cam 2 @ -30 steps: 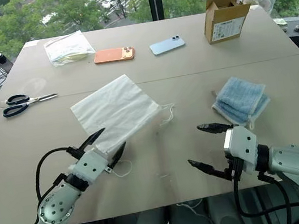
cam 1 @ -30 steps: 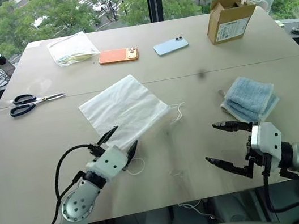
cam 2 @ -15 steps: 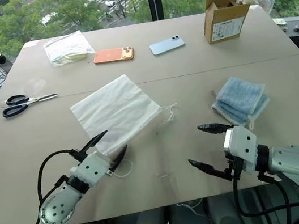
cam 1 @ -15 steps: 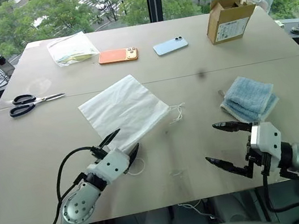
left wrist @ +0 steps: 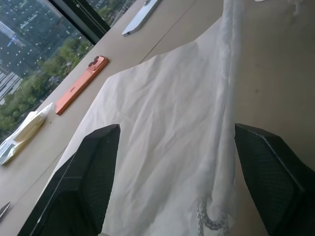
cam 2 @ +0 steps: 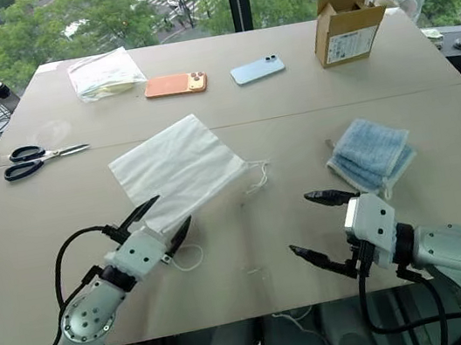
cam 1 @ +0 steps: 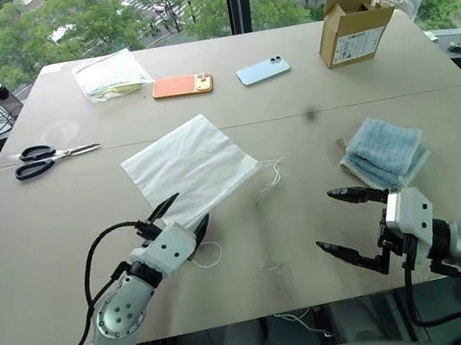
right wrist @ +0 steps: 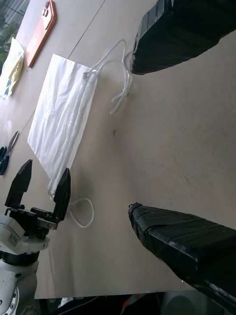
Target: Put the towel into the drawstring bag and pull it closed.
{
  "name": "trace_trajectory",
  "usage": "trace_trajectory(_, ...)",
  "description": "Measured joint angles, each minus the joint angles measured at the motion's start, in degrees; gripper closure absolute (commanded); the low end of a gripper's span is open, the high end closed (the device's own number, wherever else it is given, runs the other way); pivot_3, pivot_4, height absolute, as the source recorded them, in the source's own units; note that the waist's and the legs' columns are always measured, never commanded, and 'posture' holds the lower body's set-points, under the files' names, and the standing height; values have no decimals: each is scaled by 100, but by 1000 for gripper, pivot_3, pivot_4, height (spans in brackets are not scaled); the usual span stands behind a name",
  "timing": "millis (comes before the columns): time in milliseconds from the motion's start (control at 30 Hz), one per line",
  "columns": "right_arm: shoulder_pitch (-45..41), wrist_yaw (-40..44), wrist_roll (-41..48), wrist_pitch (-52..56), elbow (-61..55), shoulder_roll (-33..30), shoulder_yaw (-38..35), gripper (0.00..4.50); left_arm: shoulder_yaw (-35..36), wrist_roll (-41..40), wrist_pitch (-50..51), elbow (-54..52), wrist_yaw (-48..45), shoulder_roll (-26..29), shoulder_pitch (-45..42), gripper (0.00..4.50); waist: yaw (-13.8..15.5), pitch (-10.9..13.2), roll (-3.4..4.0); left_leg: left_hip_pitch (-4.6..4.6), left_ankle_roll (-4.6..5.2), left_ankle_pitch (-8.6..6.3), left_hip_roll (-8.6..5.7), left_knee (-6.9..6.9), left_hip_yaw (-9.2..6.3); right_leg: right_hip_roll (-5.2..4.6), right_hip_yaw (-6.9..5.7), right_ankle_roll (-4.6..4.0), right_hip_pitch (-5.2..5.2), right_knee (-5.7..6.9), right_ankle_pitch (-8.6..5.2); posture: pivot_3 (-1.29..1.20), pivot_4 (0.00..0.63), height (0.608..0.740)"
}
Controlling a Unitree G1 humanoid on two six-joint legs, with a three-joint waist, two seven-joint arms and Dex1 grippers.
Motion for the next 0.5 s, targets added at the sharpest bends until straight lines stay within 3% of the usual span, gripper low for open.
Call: trace_trajectory(500, -34, -7, 0, 9, 0, 44, 8, 0, -5, -248, 65, -75, -172, -24, -112, 767, -2, 0, 0, 0, 0, 0, 0, 0, 0, 0, 0, 0, 0, 0, 0, 0, 150, 740)
